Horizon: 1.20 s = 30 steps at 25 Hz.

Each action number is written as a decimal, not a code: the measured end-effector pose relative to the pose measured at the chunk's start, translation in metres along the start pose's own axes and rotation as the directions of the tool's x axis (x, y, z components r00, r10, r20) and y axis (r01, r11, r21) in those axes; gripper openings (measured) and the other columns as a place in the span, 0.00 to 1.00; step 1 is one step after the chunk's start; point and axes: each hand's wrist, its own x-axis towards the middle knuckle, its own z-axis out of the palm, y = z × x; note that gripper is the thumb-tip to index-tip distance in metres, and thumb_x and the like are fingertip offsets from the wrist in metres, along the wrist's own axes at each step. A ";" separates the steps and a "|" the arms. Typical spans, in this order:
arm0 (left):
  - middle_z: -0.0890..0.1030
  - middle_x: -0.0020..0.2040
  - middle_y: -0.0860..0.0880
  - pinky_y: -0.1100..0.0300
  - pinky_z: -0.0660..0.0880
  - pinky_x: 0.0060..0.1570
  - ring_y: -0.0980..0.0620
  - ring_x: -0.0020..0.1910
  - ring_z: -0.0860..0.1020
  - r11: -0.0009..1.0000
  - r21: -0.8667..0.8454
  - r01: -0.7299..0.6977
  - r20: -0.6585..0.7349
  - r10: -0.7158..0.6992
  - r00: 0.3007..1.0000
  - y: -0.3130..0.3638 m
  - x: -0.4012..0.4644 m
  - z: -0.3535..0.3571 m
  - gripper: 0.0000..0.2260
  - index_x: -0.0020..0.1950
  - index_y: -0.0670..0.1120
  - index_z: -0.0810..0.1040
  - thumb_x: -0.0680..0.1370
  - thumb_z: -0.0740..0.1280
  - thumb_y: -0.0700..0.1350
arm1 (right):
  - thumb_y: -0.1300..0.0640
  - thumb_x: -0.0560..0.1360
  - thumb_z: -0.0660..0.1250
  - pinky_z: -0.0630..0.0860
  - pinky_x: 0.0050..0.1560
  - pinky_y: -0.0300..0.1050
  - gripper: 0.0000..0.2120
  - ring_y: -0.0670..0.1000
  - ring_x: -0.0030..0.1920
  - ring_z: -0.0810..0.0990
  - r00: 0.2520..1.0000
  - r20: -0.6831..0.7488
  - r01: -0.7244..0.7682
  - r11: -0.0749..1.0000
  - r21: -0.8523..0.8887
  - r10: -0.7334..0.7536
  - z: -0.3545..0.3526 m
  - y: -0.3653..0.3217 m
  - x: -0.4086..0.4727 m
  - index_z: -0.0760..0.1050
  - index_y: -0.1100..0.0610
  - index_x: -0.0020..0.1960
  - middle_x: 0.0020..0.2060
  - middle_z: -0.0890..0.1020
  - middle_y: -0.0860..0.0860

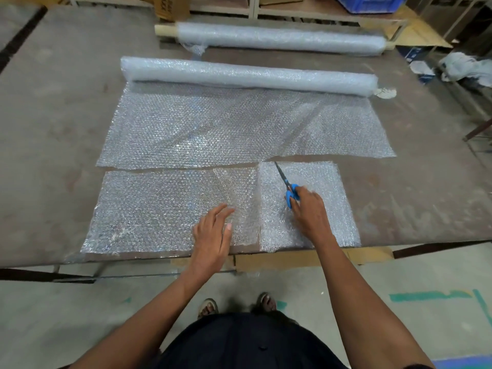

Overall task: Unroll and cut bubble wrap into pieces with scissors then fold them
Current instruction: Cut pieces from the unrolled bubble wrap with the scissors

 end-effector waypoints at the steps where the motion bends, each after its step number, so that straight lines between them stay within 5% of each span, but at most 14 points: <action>1: 0.63 0.82 0.55 0.45 0.61 0.74 0.53 0.78 0.64 0.998 0.058 0.010 0.006 -0.010 1.000 0.005 0.012 0.003 0.21 0.82 0.56 0.64 0.88 0.53 0.56 | 0.56 0.86 0.64 0.70 0.68 0.58 0.10 0.59 0.55 0.81 1.000 0.023 0.012 1.000 -0.010 -0.011 0.001 0.008 -0.003 0.76 0.58 0.65 0.55 0.83 0.55; 4: 0.48 0.87 0.51 0.43 0.50 0.81 0.49 0.85 0.51 0.962 0.273 -0.020 0.151 -0.023 0.988 0.017 0.052 0.023 0.29 0.87 0.58 0.49 0.87 0.53 0.63 | 0.57 0.85 0.64 0.60 0.79 0.61 0.12 0.62 0.65 0.79 0.998 0.054 0.022 0.999 -0.033 -0.020 -0.005 0.026 -0.010 0.76 0.61 0.67 0.63 0.82 0.60; 8: 0.37 0.86 0.48 0.36 0.42 0.82 0.45 0.86 0.40 0.858 0.493 -0.144 0.343 -0.039 0.939 0.021 0.070 0.057 0.33 0.86 0.60 0.39 0.84 0.40 0.72 | 0.53 0.87 0.61 0.52 0.83 0.66 0.16 0.60 0.77 0.71 0.997 0.071 -0.028 0.998 -0.058 0.032 -0.010 0.050 -0.014 0.74 0.59 0.71 0.72 0.78 0.61; 18: 0.36 0.86 0.48 0.32 0.36 0.79 0.46 0.85 0.38 0.835 0.528 -0.154 0.358 -0.054 0.932 0.051 0.070 0.074 0.39 0.86 0.58 0.39 0.80 0.36 0.77 | 0.53 0.87 0.61 0.48 0.82 0.71 0.16 0.57 0.82 0.65 0.999 0.046 -0.029 0.999 -0.028 0.030 -0.021 0.074 -0.011 0.73 0.57 0.72 0.72 0.78 0.61; 21: 0.45 0.87 0.48 0.34 0.44 0.80 0.47 0.86 0.48 0.855 0.505 -0.114 0.289 -0.043 0.956 0.068 0.067 0.088 0.38 0.87 0.55 0.46 0.82 0.39 0.74 | 0.53 0.87 0.60 0.46 0.83 0.67 0.16 0.57 0.82 0.65 0.999 0.034 -0.031 0.999 0.015 0.031 -0.023 0.077 -0.014 0.73 0.57 0.72 0.73 0.78 0.60; 24: 0.70 0.70 0.45 0.46 0.65 0.67 0.47 0.66 0.69 0.892 0.447 -0.061 0.195 -0.031 0.980 0.096 0.072 0.103 0.29 0.75 0.50 0.69 0.86 0.48 0.67 | 0.52 0.88 0.57 0.48 0.84 0.65 0.16 0.58 0.78 0.71 0.999 -0.010 -0.032 0.996 0.078 0.033 -0.028 0.077 -0.015 0.73 0.57 0.71 0.69 0.81 0.58; 27: 0.74 0.56 0.47 0.49 0.69 0.58 0.49 0.54 0.70 0.827 0.561 -0.037 0.152 -0.058 0.987 0.124 0.079 0.121 0.26 0.63 0.46 0.76 0.84 0.54 0.66 | 0.54 0.88 0.58 0.53 0.84 0.61 0.13 0.59 0.69 0.77 0.998 -0.008 -0.056 0.987 0.151 0.058 -0.036 0.079 -0.016 0.74 0.58 0.68 0.62 0.81 0.57; 30: 0.76 0.59 0.45 0.46 0.70 0.60 0.47 0.56 0.74 0.847 0.508 0.155 0.091 -0.232 0.968 0.142 0.087 0.134 0.31 0.66 0.43 0.75 0.81 0.61 0.70 | 0.55 0.87 0.60 0.56 0.84 0.59 0.12 0.60 0.69 0.77 0.997 0.030 -0.077 0.984 0.159 0.073 -0.038 0.082 -0.016 0.75 0.58 0.68 0.62 0.82 0.58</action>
